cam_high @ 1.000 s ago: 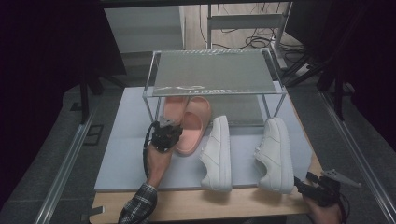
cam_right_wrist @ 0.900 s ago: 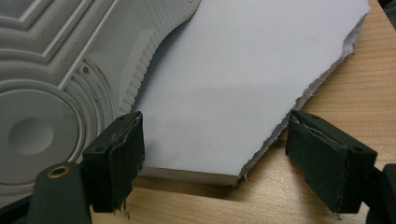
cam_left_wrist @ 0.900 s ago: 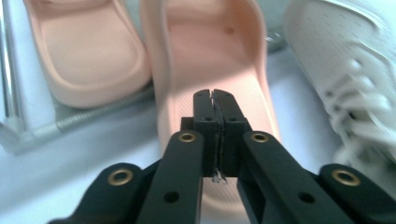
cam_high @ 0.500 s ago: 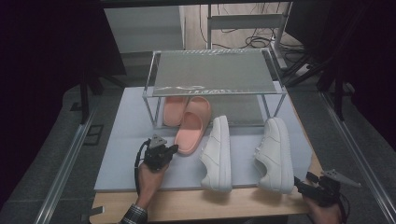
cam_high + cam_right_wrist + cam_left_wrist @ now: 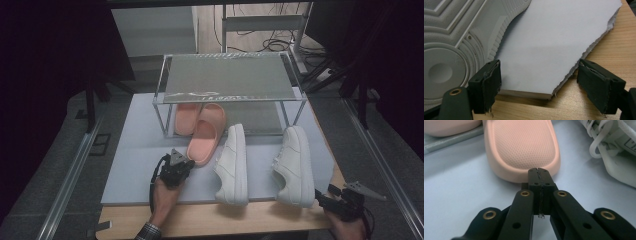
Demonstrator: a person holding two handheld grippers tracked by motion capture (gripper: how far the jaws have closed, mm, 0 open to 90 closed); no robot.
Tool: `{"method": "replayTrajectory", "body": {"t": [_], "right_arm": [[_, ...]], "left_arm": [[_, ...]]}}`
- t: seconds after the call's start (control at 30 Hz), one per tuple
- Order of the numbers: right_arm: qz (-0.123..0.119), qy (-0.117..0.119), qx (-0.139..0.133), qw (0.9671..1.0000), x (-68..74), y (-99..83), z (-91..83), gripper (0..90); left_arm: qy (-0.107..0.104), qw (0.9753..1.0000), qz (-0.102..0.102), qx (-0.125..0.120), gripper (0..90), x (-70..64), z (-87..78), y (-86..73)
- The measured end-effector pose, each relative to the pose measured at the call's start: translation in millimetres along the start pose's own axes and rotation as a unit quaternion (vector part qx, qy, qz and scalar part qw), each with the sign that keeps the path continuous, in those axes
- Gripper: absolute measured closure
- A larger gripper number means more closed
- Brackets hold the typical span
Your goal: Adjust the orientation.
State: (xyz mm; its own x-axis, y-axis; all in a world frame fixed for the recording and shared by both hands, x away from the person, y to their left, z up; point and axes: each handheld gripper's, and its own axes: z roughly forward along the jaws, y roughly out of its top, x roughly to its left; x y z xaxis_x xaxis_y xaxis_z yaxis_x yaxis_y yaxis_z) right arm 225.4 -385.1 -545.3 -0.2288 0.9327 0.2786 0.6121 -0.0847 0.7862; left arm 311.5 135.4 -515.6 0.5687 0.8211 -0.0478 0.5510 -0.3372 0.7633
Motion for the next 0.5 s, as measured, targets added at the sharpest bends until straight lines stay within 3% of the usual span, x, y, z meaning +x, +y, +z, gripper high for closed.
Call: {"method": "replayTrajectory", "body": {"t": [0.5], "right_arm": [[-0.001, 0.000, 0.000, 1.0000, -0.2, -0.1, 0.0, 19.6]], "left_arm": [[0.009, 0.9997, 0.008, -0.019, 89.7, -7.4, 22.0, 23.1]]}}
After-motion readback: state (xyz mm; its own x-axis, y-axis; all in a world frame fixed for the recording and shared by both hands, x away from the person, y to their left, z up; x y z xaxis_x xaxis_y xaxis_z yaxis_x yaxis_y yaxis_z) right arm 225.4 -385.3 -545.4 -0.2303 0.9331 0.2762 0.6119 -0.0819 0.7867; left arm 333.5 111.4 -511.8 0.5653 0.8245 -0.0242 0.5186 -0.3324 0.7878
